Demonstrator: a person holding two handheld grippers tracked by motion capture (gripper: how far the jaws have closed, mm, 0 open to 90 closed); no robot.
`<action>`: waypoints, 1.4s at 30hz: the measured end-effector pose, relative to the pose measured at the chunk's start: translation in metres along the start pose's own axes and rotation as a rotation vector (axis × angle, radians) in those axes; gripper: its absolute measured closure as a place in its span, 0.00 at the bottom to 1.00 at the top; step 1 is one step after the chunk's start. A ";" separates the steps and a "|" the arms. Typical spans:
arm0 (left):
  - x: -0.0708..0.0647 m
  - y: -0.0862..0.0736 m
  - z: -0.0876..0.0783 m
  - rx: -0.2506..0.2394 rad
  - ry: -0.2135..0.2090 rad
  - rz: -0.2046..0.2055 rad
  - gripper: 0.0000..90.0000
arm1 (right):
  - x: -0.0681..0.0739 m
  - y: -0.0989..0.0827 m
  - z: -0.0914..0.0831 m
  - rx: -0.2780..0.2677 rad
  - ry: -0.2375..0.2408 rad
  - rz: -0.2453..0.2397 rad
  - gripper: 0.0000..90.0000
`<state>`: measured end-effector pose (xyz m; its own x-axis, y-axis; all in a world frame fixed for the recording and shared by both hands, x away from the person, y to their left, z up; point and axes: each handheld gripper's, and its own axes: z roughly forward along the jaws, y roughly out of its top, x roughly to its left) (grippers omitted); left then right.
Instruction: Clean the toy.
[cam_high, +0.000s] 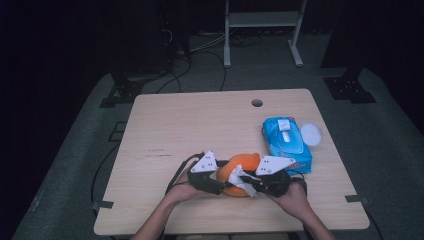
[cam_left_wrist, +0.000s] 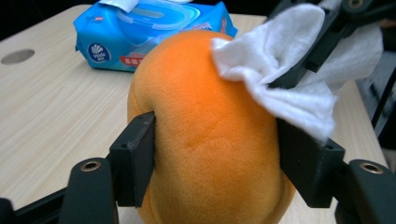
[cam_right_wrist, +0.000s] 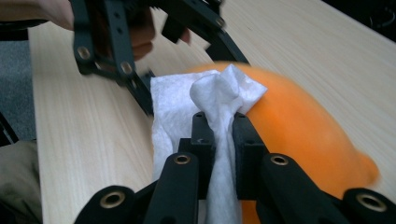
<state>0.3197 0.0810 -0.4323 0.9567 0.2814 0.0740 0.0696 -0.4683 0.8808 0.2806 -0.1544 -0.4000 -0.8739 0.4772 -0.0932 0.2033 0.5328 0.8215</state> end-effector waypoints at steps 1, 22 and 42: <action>0.000 -0.001 -0.001 0.003 0.003 0.005 0.38 | 0.000 0.001 0.000 -0.004 -0.005 -0.007 0.90; 0.006 -0.001 -0.002 -0.005 -0.016 -0.051 0.34 | -0.018 -0.014 -0.009 0.002 -0.013 0.059 0.90; -0.005 0.003 0.001 0.009 0.000 0.028 0.37 | -0.023 -0.012 -0.014 -0.044 -0.050 0.069 0.90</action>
<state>0.3157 0.0776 -0.4301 0.9582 0.2684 0.0989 0.0451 -0.4834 0.8743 0.2921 -0.1818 -0.4001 -0.8353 0.5463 -0.0622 0.2419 0.4666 0.8507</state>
